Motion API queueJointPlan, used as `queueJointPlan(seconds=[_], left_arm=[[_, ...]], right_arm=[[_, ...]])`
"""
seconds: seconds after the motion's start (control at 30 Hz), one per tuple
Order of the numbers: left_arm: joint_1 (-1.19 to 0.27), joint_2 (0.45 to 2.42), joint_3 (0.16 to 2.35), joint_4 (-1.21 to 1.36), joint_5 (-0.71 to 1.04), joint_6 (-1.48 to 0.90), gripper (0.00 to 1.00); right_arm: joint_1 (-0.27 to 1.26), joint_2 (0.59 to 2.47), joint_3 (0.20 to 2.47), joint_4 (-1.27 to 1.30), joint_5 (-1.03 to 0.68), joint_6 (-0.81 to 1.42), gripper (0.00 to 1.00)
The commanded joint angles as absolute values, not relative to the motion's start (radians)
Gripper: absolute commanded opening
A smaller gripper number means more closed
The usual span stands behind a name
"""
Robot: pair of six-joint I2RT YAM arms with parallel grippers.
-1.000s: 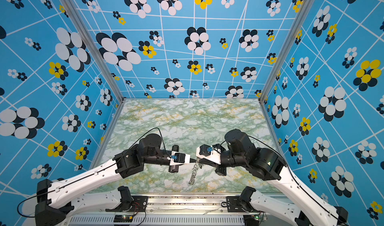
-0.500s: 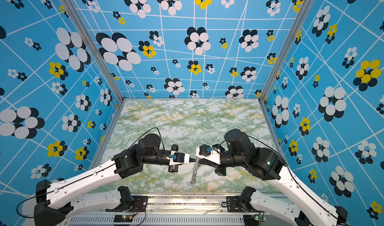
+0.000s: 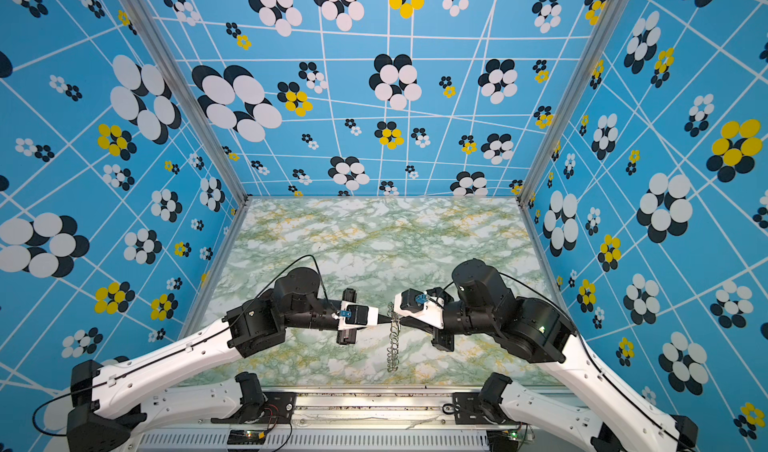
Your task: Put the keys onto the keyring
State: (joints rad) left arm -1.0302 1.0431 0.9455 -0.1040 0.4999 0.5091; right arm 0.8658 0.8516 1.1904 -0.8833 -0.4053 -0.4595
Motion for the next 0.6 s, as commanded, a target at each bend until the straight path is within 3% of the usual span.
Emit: queueJointPlan(seconds=[0.0, 0.57], left_arm=[[-1.031, 1.016, 0.956, -0.056, 0.487, 0.497, 0.0], [-1.031, 1.009, 0.952, -0.042, 0.479, 0.487, 0.0]], right_arm=[[0.873, 0.838, 1.183, -0.907, -0.384, -0.448, 0.0], [0.872, 0.853, 1.164, -0.919, -0.414, -0.456, 0.0]])
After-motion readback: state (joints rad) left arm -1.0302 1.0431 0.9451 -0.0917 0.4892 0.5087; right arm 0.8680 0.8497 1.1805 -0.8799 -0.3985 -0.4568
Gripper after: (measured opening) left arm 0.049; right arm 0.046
